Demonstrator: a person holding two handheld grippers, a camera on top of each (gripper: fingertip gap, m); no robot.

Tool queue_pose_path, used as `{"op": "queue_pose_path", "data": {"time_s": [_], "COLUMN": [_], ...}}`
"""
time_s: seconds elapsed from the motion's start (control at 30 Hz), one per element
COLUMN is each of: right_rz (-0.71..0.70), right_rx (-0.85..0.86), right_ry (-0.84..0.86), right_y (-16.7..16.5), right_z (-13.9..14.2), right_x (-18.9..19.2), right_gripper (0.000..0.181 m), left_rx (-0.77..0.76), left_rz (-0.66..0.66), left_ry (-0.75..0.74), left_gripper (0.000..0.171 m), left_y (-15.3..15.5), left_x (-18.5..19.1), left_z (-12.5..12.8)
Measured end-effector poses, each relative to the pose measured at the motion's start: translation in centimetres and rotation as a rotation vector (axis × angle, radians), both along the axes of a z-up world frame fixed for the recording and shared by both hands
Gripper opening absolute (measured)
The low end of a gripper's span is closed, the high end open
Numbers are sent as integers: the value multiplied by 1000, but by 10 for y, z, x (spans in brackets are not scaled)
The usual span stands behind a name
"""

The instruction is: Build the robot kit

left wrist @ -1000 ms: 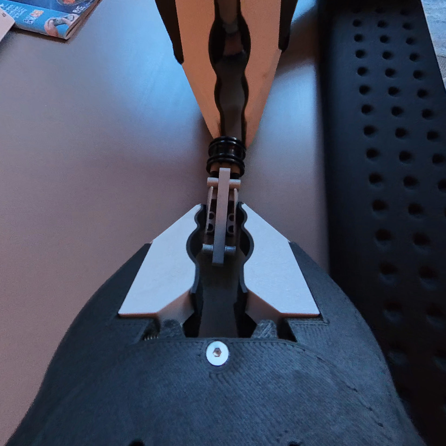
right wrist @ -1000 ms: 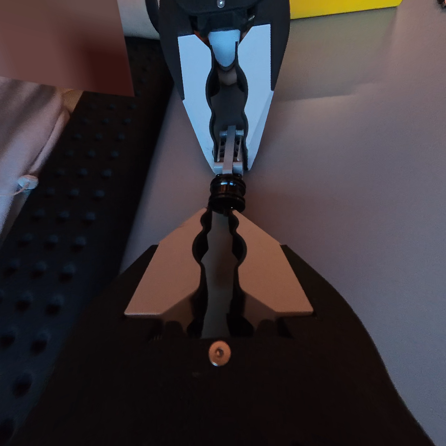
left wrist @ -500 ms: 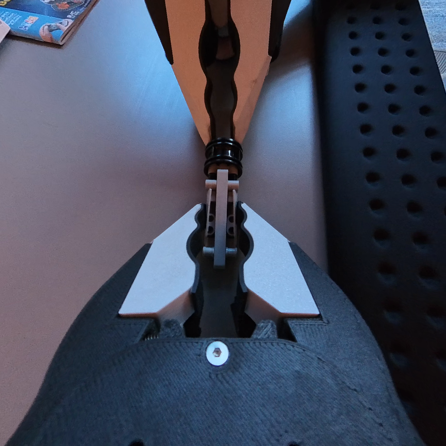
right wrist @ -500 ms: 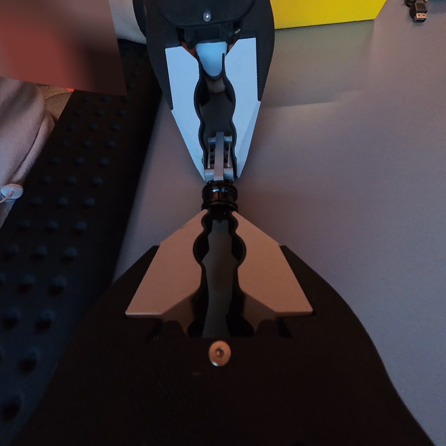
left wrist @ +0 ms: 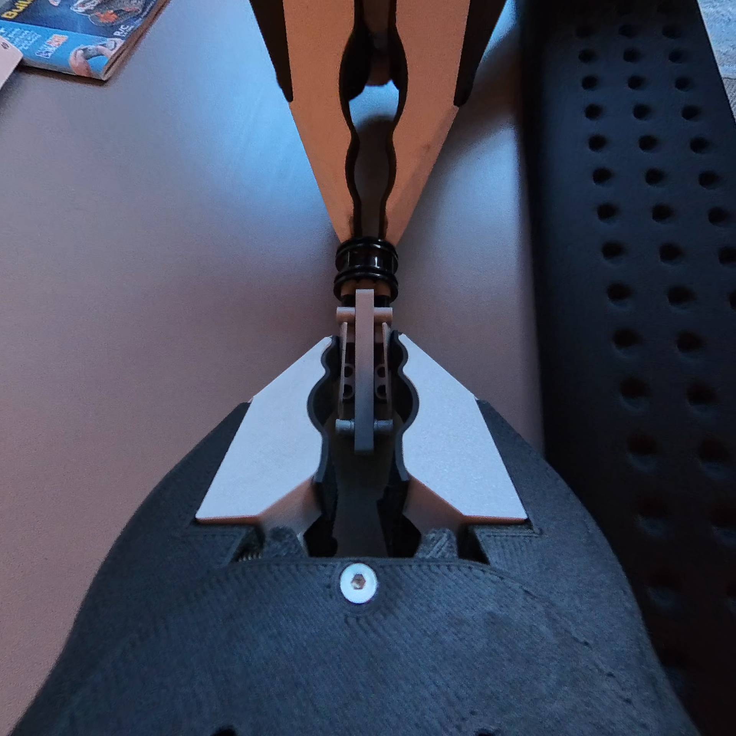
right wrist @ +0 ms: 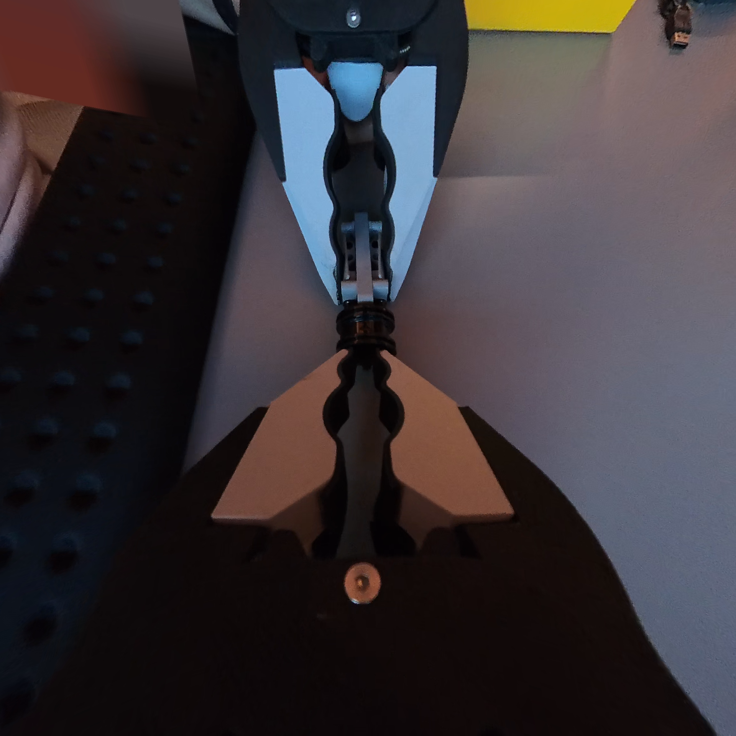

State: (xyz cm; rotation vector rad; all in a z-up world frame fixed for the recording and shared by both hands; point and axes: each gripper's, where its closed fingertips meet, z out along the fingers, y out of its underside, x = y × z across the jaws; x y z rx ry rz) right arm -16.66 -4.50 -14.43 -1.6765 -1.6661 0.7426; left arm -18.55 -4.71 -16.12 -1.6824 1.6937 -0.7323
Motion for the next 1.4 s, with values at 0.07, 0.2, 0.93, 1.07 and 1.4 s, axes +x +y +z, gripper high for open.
{"op": "queue_pose_path", "data": {"time_s": [0.07,0.2,0.93,1.07,1.4], "right_rz": [32,86,33,-96,-140], "right_rx": [21,30,-125,-286,-437], "right_ry": [-13,-33,144,533,1151], "right_y": [0,0,13,37,9], "right_z": [0,0,11,87,247], "right_x": [0,-2,15,3,-12], "right_gripper": [0,0,36,47,48], "left_rx": [3,7,165,378,840], "left_rz": [-2,-5,158,416,650], "left_ry": [0,0,-58,-145,-338], "left_gripper": [24,24,23,23,23], "left_y": [0,0,25,60,25], "left_x": [0,1,5,0,16], "left_z": [0,0,26,95,250]}}
